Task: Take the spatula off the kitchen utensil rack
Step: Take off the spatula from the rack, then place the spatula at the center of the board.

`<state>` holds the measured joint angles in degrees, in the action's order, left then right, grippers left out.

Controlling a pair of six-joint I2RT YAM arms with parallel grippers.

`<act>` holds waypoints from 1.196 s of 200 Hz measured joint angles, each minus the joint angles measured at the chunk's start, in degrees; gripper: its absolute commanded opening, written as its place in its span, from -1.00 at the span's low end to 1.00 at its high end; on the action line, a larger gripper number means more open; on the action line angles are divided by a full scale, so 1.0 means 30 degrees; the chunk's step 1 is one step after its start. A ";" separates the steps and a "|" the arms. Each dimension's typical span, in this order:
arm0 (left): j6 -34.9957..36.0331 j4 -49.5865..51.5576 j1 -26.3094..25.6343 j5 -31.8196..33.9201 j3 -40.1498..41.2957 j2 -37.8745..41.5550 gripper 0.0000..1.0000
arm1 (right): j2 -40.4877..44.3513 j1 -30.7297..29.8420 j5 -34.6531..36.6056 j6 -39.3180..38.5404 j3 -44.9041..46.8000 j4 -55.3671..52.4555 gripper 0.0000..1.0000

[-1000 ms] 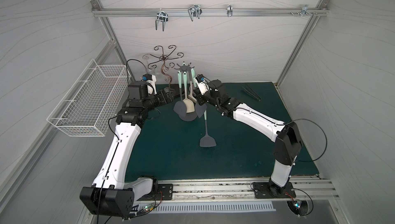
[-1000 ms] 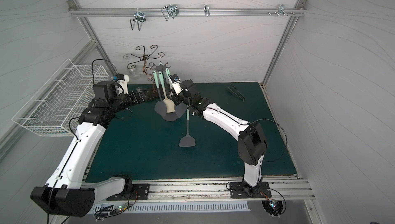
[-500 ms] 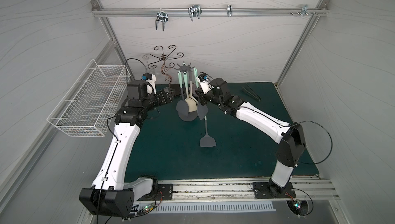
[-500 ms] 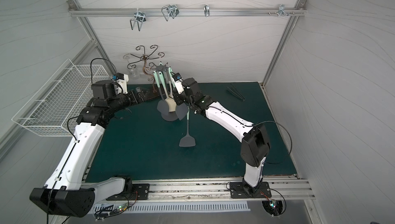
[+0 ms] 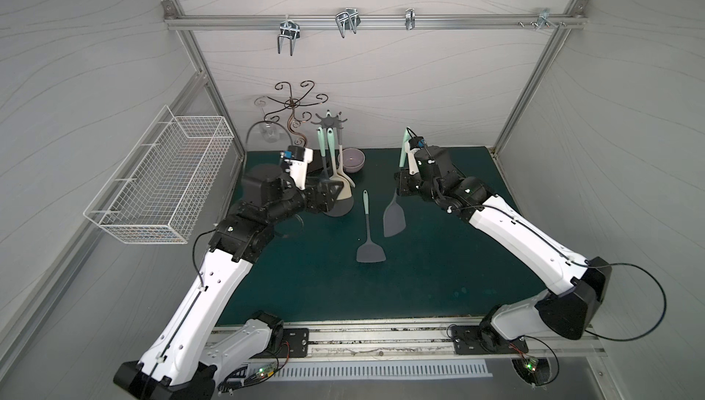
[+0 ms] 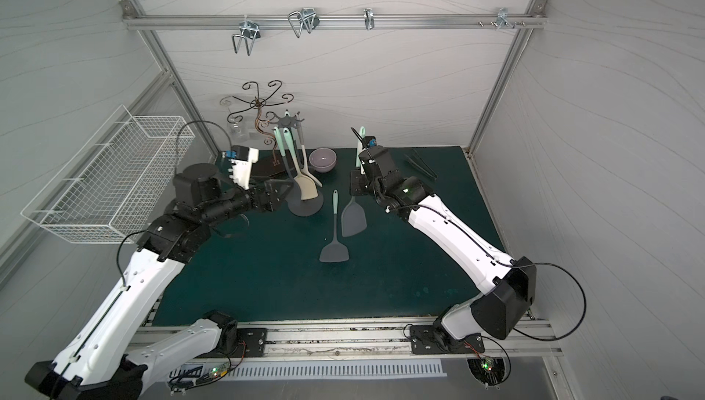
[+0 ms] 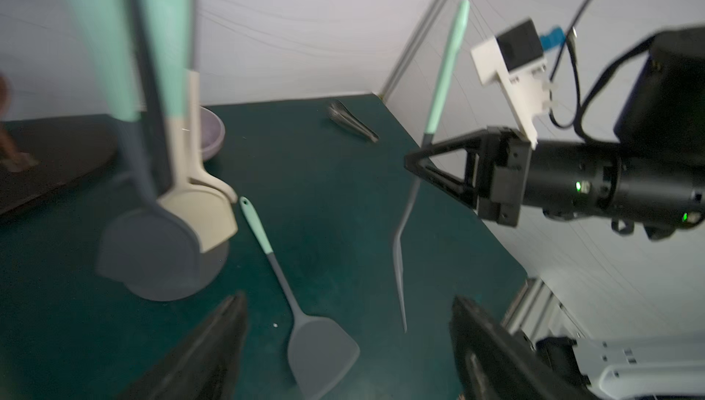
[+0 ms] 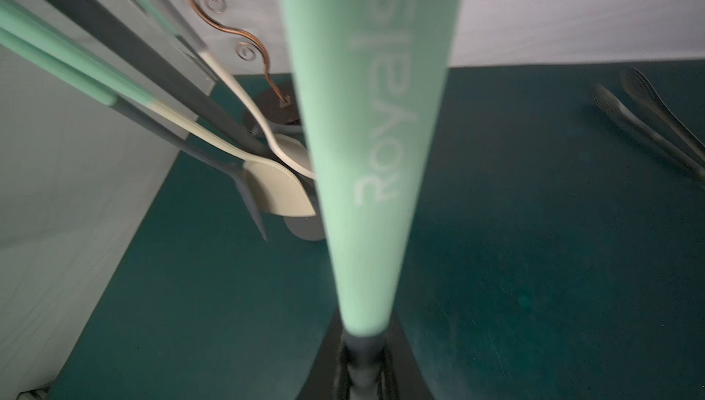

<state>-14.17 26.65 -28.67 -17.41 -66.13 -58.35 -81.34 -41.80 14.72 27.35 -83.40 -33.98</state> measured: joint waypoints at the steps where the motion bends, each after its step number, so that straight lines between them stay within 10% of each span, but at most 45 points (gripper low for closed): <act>1: 0.0007 -0.0007 -0.0087 0.0015 0.0044 -0.0015 0.74 | 0.0022 0.0007 0.0022 0.0087 0.0015 -0.0044 -1.00; 67: -0.0546 -0.0364 -0.5442 0.2157 0.1115 -0.3140 0.60 | 0.0350 0.0474 0.0925 0.1756 -0.0364 -0.3344 -1.00; 144: -0.1173 0.2433 -0.1902 0.8094 0.2280 0.1362 0.64 | -0.7227 0.1064 -0.1246 0.1202 -0.2535 -0.5814 -1.00; 239: 0.0474 0.4182 -0.1122 0.9872 0.3381 0.2091 0.64 | -1.3413 0.1399 -0.0918 0.0007 -0.7533 -0.8444 -1.00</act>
<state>-12.75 39.20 -32.03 12.21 -55.99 -52.07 -121.58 -37.60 11.97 27.38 -106.00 -59.31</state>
